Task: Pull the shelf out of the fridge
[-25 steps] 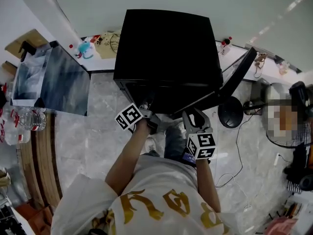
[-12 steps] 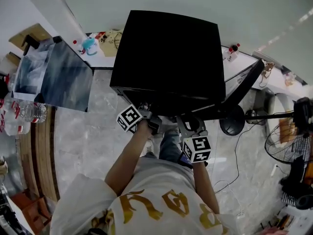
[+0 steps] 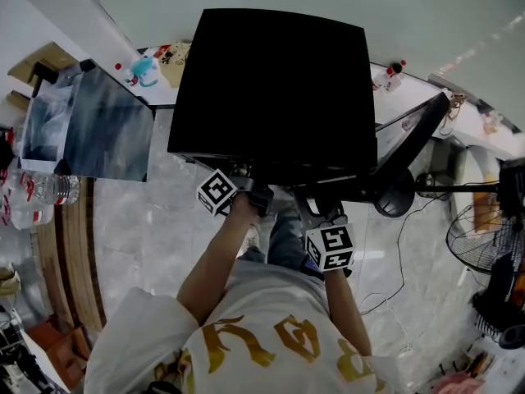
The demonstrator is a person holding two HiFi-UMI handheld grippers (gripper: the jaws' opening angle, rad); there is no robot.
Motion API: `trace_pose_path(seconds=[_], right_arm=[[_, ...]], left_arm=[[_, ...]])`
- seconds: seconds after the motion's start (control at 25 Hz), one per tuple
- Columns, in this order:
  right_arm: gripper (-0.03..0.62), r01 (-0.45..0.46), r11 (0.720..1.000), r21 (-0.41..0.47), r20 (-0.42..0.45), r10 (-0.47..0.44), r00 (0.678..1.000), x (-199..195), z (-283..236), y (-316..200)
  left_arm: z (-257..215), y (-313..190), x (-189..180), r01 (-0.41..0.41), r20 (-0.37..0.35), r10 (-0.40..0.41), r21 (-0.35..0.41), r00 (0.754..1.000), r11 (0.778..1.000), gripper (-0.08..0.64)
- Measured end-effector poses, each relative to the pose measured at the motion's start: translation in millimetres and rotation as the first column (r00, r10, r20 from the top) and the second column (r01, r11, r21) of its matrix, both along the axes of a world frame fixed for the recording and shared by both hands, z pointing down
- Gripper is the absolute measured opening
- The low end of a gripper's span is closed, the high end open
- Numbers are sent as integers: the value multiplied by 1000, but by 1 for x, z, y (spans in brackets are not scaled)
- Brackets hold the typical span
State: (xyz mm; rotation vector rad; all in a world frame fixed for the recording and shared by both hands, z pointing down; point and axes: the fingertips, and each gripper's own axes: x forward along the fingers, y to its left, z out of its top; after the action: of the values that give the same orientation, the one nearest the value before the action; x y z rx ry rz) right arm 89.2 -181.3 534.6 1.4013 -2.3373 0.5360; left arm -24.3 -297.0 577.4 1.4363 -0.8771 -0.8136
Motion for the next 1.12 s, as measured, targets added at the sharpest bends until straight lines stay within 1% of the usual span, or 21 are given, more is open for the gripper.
trace_pose_path(seconds=[0.16,0.28,0.36,0.48,0.52,0.72,0.92,1.12], right_arm=[[140,20,1000,-10,7,-20,1000,-3,3,1],[140,24,1000,-14,9,-24,1000,-2,5,2],[140,22,1000,-15,8,-21,1000,0,6,3],[138,15,1000,-14,11,-15,1000,2,7,4],[138,13,1000,-14,12,-13,1000,3,6,5],[137,3,1000,-9,11,-3,1000,8,4,9],[135,-1,1000,-1,14,1,1000,12,1,12],[133,-2,1000,7,17,2,1000,11,-1,17]], left_arm=[[2,-4,3,10,6,-10,1,1000,1000,119],[4,-6,3,18,6,-18,6,1000,1000,70],[0,-7,4,16,-1,-16,23,1000,1000,22],[-6,-7,6,20,-49,-19,30,999,999,17],[-6,-7,6,23,-55,-21,29,998,999,15],[1,-3,3,29,-22,-29,8,999,1000,14],[-2,9,7,29,-37,-29,2,999,1000,14],[2,23,5,29,-30,-29,-12,999,1000,14]])
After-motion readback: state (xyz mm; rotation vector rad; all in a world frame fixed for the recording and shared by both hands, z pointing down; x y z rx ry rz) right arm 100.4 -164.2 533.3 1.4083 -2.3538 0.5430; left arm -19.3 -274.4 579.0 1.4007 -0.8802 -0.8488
